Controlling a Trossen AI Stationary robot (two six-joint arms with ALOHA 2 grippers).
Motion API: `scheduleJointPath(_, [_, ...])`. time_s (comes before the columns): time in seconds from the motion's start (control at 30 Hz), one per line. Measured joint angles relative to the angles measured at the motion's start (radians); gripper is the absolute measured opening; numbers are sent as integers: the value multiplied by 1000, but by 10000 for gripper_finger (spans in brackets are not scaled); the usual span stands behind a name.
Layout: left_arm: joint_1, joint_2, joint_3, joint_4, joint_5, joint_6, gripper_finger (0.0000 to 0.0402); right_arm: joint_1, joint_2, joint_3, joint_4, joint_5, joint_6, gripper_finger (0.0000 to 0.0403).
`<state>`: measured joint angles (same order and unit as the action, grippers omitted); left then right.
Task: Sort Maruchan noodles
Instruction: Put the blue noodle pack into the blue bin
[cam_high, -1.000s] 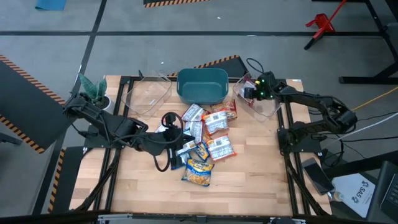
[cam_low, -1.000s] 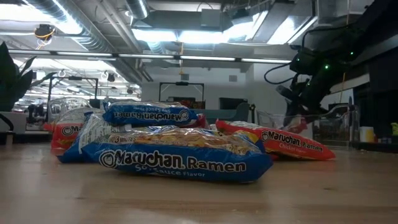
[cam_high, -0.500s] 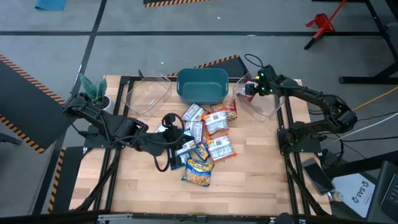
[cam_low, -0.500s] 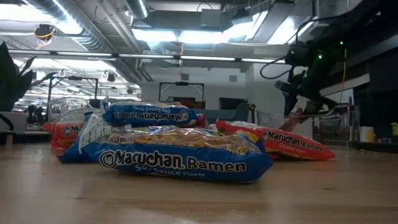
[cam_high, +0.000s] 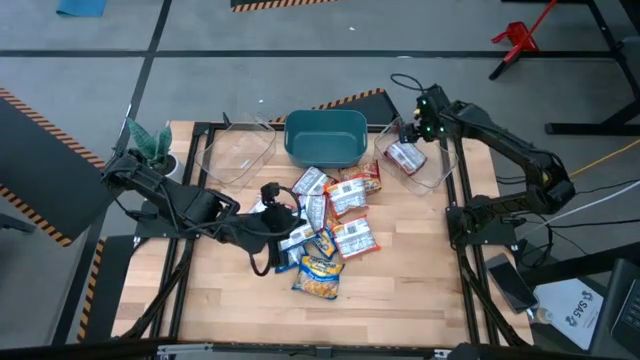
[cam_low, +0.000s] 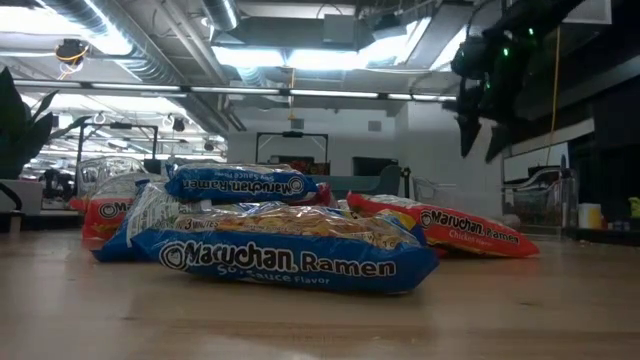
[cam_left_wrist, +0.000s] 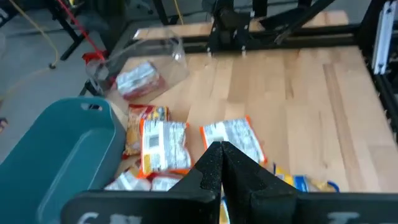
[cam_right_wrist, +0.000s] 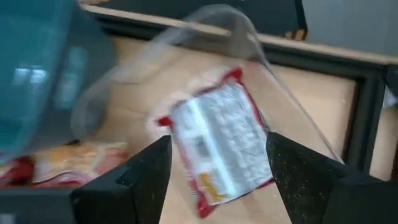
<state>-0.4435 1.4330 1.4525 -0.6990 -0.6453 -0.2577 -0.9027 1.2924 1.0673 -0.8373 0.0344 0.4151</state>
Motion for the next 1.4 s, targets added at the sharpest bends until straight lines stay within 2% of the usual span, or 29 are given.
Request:
scheduleJointPath(0.13, [-4, 0, 0, -84, 38, -75, 0, 79, -25, 88, -38, -39, -2, 247])
scheduleJointPath(0.27, [-27, 0, -52, -134, 80, -170, 0, 241, -50, 109, -32, -131, 29, 247])
scheduleJointPath(0.33, [-50, -3, -113, -126, 65, -225, 0, 354, -55, 109, -30, -105, 59, 247])
scheduleJointPath(0.4, [-72, -10, -188, -101, 26, -287, 0, 480, -55, 91, 1, -26, 103, 247])
scheduleJointPath(0.47, [-85, -11, -270, -58, -9, -342, 0, 600, -54, 50, 82, 54, 148, 247])
scheduleJointPath(0.57, [-90, -10, -390, 29, -41, -389, 0, 731, -48, -31, 261, 115, 238, 247])
scheduleJointPath(0.7, [-69, -9, -560, 282, -81, -394, 0, 847, -38, -150, 540, 172, 336, 247])
scheduleJointPath(0.8, [-47, -9, -647, 409, -82, -399, 0, 905, -16, -226, 697, 199, 386, 247])
scheduleJointPath(0.97, [-42, -9, -736, 441, -67, -505, 0, 974, 77, -301, 939, 210, 448, 247])
scheduleJointPath(1.13, [-52, -9, -787, 447, -78, -609, 0, 1042, 221, -306, 1139, 200, 471, 247])
scheduleJointPath(1.23, [-51, -10, -797, 444, -78, -632, 0, 1072, 304, -297, 1240, 191, 347, 247])
scheduleJointPath(1.4, [-45, -9, -798, 448, -70, -631, 0, 1149, 392, -192, 1195, 200, -157, 247])
